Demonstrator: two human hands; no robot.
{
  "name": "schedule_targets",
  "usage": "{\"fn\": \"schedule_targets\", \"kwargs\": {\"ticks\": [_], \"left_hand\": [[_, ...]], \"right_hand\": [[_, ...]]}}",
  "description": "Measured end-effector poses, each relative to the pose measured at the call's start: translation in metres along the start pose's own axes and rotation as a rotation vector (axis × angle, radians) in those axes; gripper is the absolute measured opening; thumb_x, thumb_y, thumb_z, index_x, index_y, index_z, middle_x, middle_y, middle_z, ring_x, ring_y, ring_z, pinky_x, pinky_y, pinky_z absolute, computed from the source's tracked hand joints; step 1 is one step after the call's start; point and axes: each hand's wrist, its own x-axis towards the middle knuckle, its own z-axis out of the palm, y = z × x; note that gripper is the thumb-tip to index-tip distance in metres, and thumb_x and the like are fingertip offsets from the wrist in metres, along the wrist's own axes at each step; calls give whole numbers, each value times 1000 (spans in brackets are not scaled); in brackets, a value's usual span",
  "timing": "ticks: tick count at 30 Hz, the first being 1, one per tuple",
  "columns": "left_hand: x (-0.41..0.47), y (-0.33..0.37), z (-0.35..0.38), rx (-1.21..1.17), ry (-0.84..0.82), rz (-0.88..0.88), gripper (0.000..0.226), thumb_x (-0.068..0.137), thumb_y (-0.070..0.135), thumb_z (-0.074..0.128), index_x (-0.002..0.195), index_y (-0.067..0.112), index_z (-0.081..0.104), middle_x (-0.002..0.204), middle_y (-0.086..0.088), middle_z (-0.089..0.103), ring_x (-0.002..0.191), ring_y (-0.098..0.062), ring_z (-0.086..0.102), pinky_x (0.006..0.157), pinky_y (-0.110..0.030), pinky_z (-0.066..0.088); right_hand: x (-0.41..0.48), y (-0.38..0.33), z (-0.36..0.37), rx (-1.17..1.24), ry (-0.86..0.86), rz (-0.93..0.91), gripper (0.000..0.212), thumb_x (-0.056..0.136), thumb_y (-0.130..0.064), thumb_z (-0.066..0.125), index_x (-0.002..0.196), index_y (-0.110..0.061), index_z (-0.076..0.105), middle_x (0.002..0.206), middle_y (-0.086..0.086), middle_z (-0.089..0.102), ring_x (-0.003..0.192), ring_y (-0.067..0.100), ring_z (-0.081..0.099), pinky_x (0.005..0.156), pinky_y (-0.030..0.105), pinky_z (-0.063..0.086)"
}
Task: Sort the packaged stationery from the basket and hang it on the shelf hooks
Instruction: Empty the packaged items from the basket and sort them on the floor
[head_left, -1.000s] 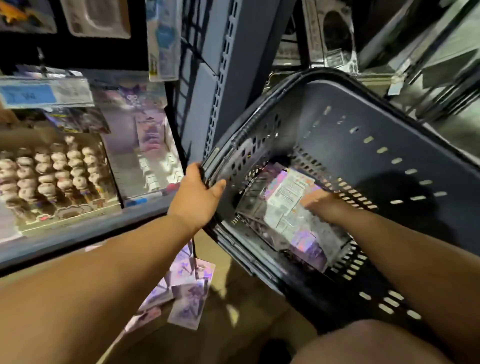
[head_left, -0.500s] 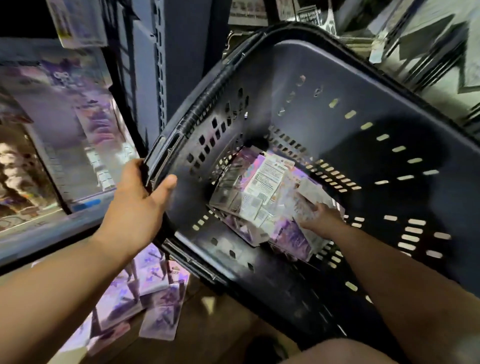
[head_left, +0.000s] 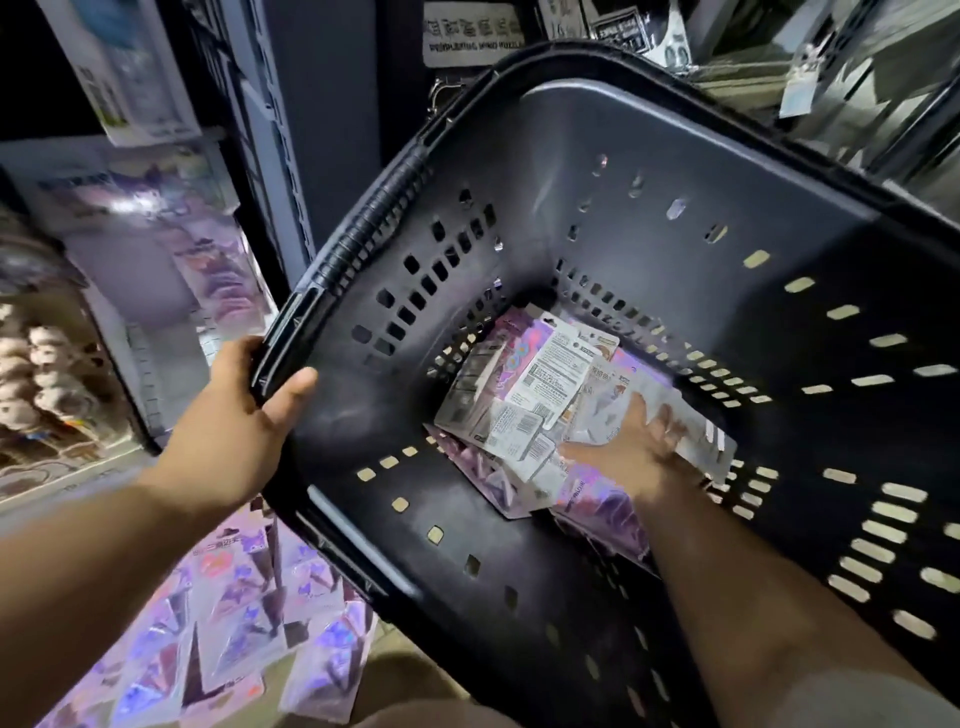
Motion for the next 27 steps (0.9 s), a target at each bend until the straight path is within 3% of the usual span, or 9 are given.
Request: {"fn": "schedule_targets", "kwargs": {"ticks": [4,7,10,13,17,19,22,24,27], "left_hand": [[0,2,5,37,50,-10,53,93,38,52,139,15,39,107,-3,54,91,-22,48,75,-27,28],[-1,2,6,21,60,-16,53,92,42,52,137,17,40,110,-3,54,95,-24,51,81,-32,33],[-3,2,10,12,54,-21,55,90,45,52,137,18,40,111,-4,57,98,-27,54,84,-36,38],[-8,2,13,4,62,-19,54,91,43,53,137,17,41,111,-5,55,98,-27,55,85,-38,40],[-13,5,11,-11,80,-23,64,82,65,60,129,24,44,105,-6,60,95,-34,60,92,-51,48],[-13,3,11,-19,101,-21,64,76,71,58,122,28,46,102,-6,61,92,-36,61,90,-54,49],[-17,5,14,-27,127,-2,45,87,55,62,121,29,48,102,-6,60,94,-38,61,88,-53,48],[-19,6,14,-18,152,9,55,83,60,62,123,24,50,101,-6,61,93,-35,61,87,-52,48],[-21,3,14,-34,170,12,62,77,67,60,122,25,50,97,-2,62,93,-33,61,89,-52,49]], "right_hand": [[19,-27,7,59,-4,86,143,48,-87,65,149,-33,-20,156,13,-28,138,47,-30,109,71,10],[23,-38,10,54,49,56,132,62,-82,62,150,-27,-19,156,15,-26,138,48,-27,110,67,19],[27,-29,6,23,79,26,119,74,-72,60,153,-21,-12,159,15,-17,143,47,-14,107,62,30],[30,-12,-3,-53,136,-17,108,77,-66,61,154,-14,6,159,17,10,142,43,15,106,49,38],[32,17,-19,-141,294,-60,66,82,-42,61,136,-19,32,134,9,46,121,29,41,99,37,38],[33,32,-22,-122,306,7,54,82,-33,58,131,-27,36,129,4,49,117,28,43,95,38,35],[38,50,-21,-96,328,36,55,79,-38,61,128,-27,39,131,2,50,118,29,45,91,40,33],[42,54,-20,-115,338,7,58,81,-48,61,128,-20,41,132,4,51,119,29,47,94,41,34],[46,54,-22,-143,369,-52,56,84,-45,61,127,-16,41,132,7,52,120,30,51,94,40,38]]}}
